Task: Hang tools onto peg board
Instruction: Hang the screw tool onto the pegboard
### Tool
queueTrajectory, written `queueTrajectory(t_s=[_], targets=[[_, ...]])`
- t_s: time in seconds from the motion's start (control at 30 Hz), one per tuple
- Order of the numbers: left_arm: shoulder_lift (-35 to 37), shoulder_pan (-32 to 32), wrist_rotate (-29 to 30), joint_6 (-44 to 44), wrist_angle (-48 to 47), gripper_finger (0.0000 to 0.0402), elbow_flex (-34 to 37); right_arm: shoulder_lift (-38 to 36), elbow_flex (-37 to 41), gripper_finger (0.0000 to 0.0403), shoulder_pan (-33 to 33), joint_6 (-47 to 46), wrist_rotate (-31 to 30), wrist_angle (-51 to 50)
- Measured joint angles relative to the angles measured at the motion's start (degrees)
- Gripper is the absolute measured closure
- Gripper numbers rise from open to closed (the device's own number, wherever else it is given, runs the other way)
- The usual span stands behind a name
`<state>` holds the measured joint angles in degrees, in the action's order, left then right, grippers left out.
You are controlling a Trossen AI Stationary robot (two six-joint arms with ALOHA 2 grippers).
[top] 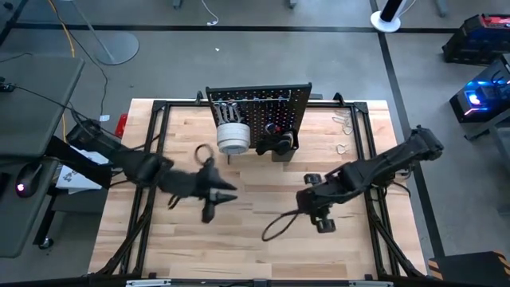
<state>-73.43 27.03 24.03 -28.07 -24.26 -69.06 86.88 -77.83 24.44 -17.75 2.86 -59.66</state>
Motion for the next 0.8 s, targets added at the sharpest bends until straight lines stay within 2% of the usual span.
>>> queueTrajectory(t_s=[0.07,0.17,0.27,0.37,0.57,0.8], targets=[[-2.49,-3.55,-5.25,3.88,0.85,0.0254,-2.65,0.88,-3.08,0.037,0.48,2.28,-1.88,-4.18],[-7.39,-8.64,-16.44,6.3,0.47,0.0211,-6.17,2.14,-5.99,0.037,-0.31,6.21,-4.38,-4.96],[-13.1,-12.65,-29.7,5.0,0.48,0.0182,-9.45,4.29,-7.51,0.037,-1.29,9.4,-4.17,-4.7],[-18.48,-14.92,-38.15,2.86,0.62,0.0169,-12.53,7.13,-7.84,0.037,-2.0,12.35,-4.16,-4.09],[-27.15,-16.7,-48.47,-2.7,0.6,0.0165,-16.18,11.83,-8.23,0.037,-2.07,16.33,-4.15,0.09],[-32.88,-17.32,-49.44,-5.45,0.06,0.0165,-16.37,13.25,-8.25,0.037,-2.07,16.71,-5.22,5.23]])
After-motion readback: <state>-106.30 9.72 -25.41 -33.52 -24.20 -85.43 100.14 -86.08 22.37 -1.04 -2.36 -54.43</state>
